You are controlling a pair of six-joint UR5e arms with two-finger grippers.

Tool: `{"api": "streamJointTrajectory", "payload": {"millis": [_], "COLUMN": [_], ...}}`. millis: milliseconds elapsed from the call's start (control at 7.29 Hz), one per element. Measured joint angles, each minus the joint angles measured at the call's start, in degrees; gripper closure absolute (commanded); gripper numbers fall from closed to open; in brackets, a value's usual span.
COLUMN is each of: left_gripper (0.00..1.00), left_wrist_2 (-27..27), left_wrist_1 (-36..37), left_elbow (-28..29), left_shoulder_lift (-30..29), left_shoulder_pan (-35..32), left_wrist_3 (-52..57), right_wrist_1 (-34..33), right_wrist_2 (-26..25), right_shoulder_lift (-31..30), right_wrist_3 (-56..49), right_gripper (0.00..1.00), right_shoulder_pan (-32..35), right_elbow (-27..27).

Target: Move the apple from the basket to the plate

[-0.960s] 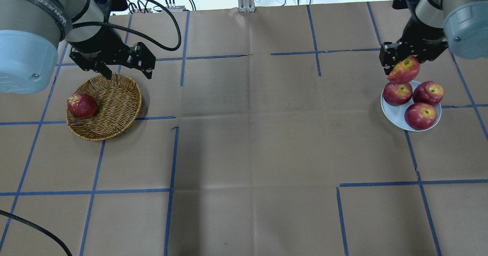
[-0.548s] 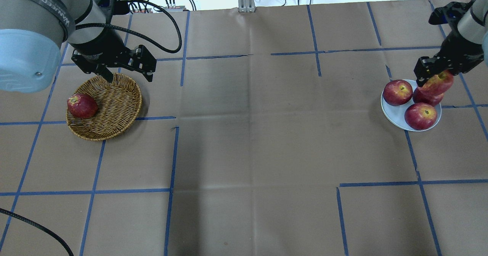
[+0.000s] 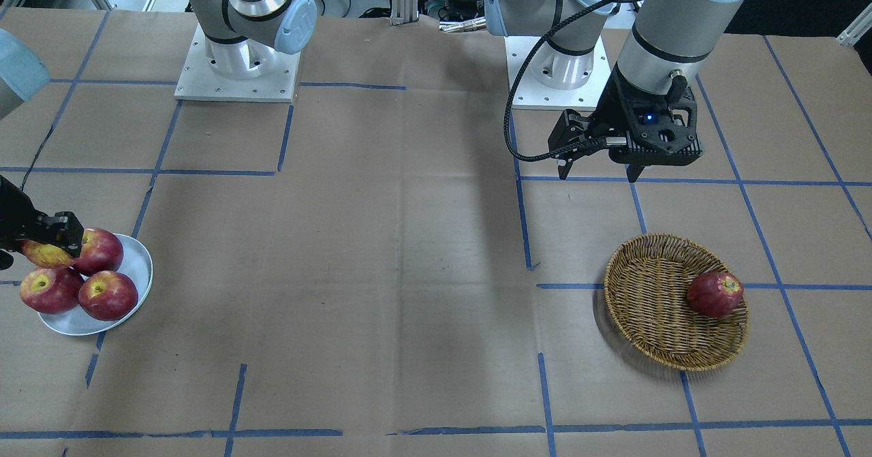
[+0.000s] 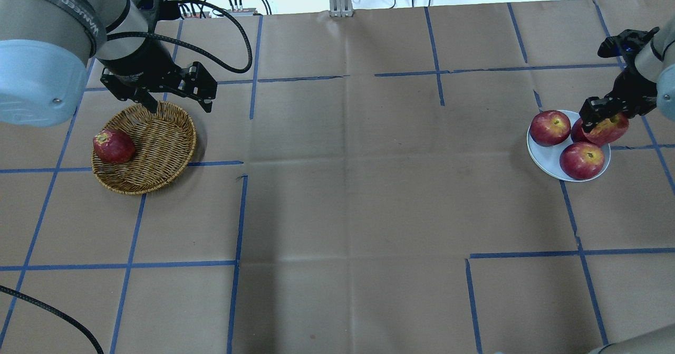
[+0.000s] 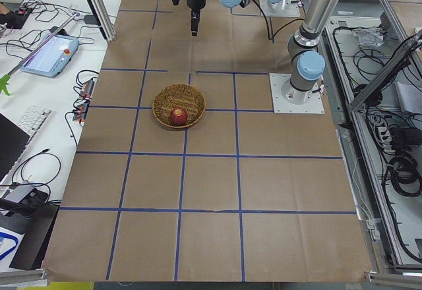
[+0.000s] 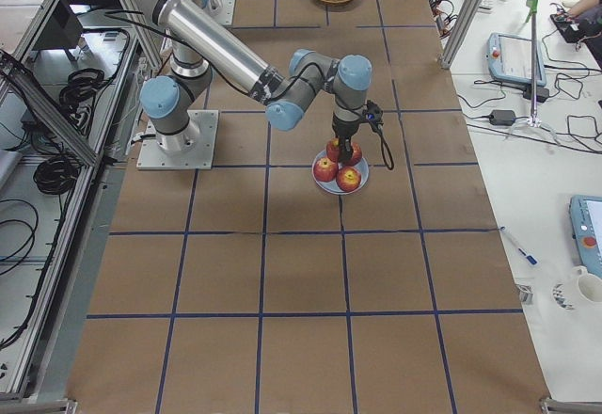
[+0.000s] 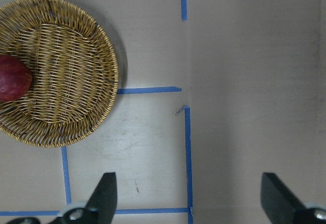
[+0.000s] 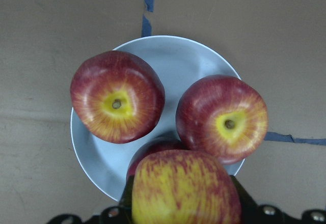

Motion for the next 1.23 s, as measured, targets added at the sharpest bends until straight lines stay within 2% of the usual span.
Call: {"api": "streamJointTrajectory", "payload": {"millis": [274,411,548,1234], "left_gripper": [0.01,0.01,0.01,0.01], "left_wrist_2": [-0.1,-0.1,-0.2,-0.3], "left_wrist_1": [0.0,0.1,0.1,0.2], "left_elbow": [0.0,0.0,0.0,0.3], "left_shoulder_lift": [-0.2,-0.4,-0.7,-1.1], "left_shoulder_pan": [0.0,0.0,-0.1,-0.1], "left_wrist_3": [0.0,0.0,0.0,0.0], "right_wrist_1": [-1.3,-1.7,-1.8,-1.6], "right_wrist_2": [0.0,0.0,0.0,2.0], "right_shoulder_lift": [1.8,2.4,2.7,2.3], "right_wrist_3": [0.0,0.0,0.0,0.2], "right_gripper": [0.44,0.36,0.03,0.00], "right_shoulder_pan": [0.3,0.4,0.4,0.8], "right_elbow": [0.0,0.1,0.1,-2.0]}}
